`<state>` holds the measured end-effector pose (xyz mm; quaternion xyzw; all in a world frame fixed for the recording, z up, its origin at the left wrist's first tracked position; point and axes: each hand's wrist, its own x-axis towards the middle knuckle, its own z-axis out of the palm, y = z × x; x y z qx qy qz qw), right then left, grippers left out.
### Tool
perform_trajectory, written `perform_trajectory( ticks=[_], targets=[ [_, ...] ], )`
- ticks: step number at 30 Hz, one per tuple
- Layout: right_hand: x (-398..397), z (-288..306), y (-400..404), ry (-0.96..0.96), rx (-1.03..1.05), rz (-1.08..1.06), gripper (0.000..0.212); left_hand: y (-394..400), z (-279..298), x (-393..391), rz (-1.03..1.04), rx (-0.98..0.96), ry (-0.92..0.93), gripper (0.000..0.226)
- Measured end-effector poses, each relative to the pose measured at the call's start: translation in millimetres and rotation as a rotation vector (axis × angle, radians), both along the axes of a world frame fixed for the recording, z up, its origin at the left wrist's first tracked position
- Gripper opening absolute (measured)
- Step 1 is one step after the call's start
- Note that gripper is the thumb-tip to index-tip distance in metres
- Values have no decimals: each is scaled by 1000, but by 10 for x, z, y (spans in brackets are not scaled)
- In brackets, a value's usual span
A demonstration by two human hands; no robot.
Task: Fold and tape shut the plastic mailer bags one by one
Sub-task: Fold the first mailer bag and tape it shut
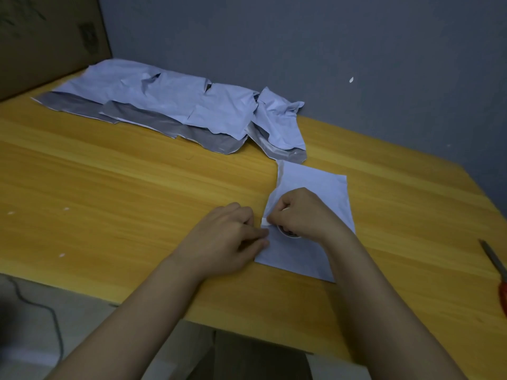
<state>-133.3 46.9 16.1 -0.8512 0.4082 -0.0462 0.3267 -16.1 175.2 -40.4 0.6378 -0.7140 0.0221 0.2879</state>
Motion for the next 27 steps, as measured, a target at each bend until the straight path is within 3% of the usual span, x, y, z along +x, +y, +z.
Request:
perform_trajectory(
  ticks=[14,23,27],
  targets=[
    [14,-7,-7,29,-20,14,27,-1,15,10,114,-77,90,36],
    [19,6,7,43,0,17,15,-28,-12,17,110,-52,0,38],
    [27,2,7,40,3,0,22,-40,-22,14,118,-58,-43,37]
  ],
)
